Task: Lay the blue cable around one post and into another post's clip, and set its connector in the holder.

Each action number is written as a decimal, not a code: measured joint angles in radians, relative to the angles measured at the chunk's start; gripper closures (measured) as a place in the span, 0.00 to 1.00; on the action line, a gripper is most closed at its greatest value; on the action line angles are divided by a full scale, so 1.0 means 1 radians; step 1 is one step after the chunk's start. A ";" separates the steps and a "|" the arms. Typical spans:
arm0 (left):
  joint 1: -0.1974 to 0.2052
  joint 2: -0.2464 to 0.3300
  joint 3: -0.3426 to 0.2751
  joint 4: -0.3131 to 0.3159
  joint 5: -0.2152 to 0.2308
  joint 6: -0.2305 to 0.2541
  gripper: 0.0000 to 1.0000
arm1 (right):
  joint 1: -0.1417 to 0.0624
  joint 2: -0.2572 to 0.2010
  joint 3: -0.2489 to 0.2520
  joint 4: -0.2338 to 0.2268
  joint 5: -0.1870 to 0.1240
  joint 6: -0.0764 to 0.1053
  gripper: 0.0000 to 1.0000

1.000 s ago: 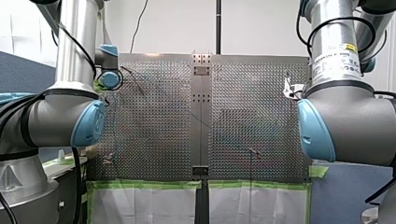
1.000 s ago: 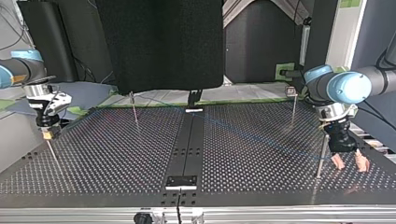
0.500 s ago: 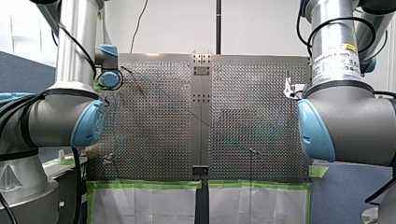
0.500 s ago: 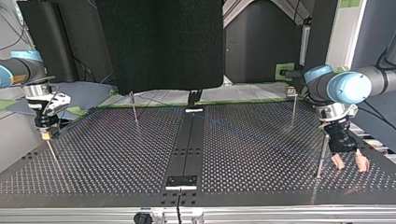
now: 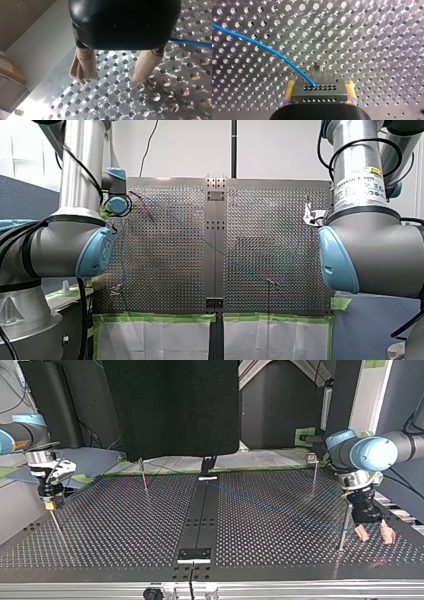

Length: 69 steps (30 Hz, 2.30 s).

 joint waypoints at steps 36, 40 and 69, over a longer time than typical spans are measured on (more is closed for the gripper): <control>0.000 0.000 0.000 0.000 0.000 0.000 0.02 | -0.002 -0.002 0.000 0.021 0.061 -0.001 1.00; 0.000 0.000 0.000 0.000 0.000 0.000 0.02 | -0.002 -0.002 0.000 0.021 0.061 -0.001 1.00; 0.001 0.000 0.000 -0.001 -0.001 0.000 0.02 | -0.002 -0.002 0.000 0.021 0.061 -0.001 0.00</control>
